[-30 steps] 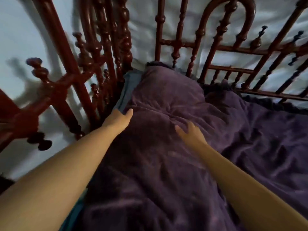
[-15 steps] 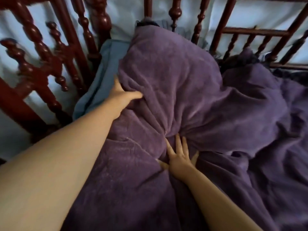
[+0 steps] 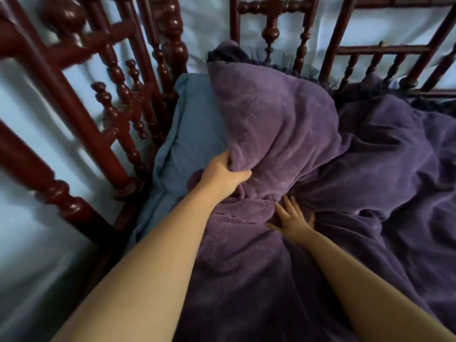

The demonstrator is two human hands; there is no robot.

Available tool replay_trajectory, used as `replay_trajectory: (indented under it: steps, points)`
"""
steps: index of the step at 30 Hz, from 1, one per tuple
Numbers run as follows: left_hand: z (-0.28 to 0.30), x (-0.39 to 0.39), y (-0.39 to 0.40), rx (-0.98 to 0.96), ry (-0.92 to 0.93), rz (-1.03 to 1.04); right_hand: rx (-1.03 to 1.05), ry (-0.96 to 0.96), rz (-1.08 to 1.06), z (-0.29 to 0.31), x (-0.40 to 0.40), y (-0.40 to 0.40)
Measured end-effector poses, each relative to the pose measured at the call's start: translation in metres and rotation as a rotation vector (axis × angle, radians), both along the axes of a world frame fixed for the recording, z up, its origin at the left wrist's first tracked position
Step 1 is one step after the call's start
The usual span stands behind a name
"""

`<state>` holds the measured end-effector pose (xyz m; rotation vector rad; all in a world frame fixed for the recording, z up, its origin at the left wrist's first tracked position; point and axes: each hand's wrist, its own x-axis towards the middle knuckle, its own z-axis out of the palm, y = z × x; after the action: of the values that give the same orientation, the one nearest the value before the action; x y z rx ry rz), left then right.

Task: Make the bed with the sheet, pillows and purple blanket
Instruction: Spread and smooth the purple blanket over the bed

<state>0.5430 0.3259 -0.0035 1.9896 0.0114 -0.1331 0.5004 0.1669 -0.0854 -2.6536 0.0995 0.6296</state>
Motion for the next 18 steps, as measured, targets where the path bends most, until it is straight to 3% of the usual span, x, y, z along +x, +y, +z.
replay_trajectory:
  steps: [4,5,8,11,15,18]
  points:
    - [0.051,-0.006,0.006,0.125,-0.084,-0.088,0.500,-0.139,-0.296,0.044,-0.010,-0.013]
    - [0.068,-0.006,0.007,0.171,-0.126,-0.127,0.540,-0.210,-0.382,0.057,-0.011,-0.015]
    - [0.128,0.000,0.006,0.303,-0.348,-0.220,0.341,-0.430,-0.423,0.102,0.001,-0.015]
    - [0.185,0.008,-0.001,0.460,-0.665,-0.293,0.220,-0.371,-0.385,0.145,0.012,0.000]
    - [0.264,0.023,0.000,0.757,-1.211,-0.417,0.560,-0.298,-0.389,0.212,0.045,0.020]
    - [0.310,0.036,0.002,0.946,-1.478,-0.513,0.693,-0.413,-0.361,0.250,0.075,0.022]
